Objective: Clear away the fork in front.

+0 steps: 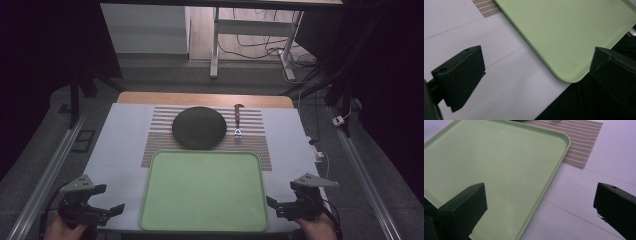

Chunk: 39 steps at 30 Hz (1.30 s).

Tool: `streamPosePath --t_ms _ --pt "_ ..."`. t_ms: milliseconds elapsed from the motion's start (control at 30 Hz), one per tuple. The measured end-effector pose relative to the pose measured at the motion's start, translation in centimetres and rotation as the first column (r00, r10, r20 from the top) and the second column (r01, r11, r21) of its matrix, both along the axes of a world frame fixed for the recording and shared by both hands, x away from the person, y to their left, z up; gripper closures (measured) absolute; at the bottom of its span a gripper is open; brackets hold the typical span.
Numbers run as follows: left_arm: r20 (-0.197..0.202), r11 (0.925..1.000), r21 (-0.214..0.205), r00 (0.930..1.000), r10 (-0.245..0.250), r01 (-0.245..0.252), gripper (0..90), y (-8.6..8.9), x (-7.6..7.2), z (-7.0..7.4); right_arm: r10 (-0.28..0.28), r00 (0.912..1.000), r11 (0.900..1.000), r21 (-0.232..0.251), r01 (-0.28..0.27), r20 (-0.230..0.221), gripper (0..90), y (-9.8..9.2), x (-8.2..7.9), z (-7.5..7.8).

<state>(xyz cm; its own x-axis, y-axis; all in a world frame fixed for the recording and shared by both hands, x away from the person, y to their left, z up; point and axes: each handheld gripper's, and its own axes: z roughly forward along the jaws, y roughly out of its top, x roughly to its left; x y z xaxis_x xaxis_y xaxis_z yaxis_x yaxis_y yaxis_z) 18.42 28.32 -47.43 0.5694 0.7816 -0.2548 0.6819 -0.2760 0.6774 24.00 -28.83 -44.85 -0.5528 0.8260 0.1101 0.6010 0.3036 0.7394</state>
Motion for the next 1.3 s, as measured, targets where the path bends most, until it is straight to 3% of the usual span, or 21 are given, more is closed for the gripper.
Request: streamPosePath --t_ms 233,633,733,967,1200,1300 --pt "-0.001 1.0 0.005 1.0 -0.005 0.005 0.1 0.0 0.0 0.0 0.031 0.9991 0.9994 -0.016 -0.031 0.029 0.0 0.7 0.4 -0.1" --pt "-0.006 1.0 0.005 1.0 -0.003 0.003 0.0 0.0 0.1 0.0 0.068 0.9969 0.9976 0.01 -0.068 0.039 0.0 1.8 1.7 -0.1" --pt "-0.005 1.0 -0.006 1.0 0.003 -0.003 0.0 0.1 0.0 0.0 0.071 0.9971 0.9969 0.033 -0.071 0.027 0.0 2.1 2.1 -0.1" --pt "-0.005 0.9999 -0.011 1.0 0.005 -0.005 0.0 0.2 0.1 0.0 0.089 0.9958 0.9959 0.02 -0.089 -0.023 0.0 3.1 3.2 -0.6" --pt "-0.007 0.9998 -0.016 0.9999 0.008 -0.008 0.0 0.2 0.0 0.0 0.108 0.9942 0.9934 0.039 -0.108 0.001 0.0 3.9 4.6 -0.5" --pt "-0.008 0.9999 -0.015 0.9999 0.006 -0.007 0.0 0.2 0.1 0.0 0.116 0.9932 0.9929 0.023 -0.116 0.006 0.0 4.2 5.1 -0.6"
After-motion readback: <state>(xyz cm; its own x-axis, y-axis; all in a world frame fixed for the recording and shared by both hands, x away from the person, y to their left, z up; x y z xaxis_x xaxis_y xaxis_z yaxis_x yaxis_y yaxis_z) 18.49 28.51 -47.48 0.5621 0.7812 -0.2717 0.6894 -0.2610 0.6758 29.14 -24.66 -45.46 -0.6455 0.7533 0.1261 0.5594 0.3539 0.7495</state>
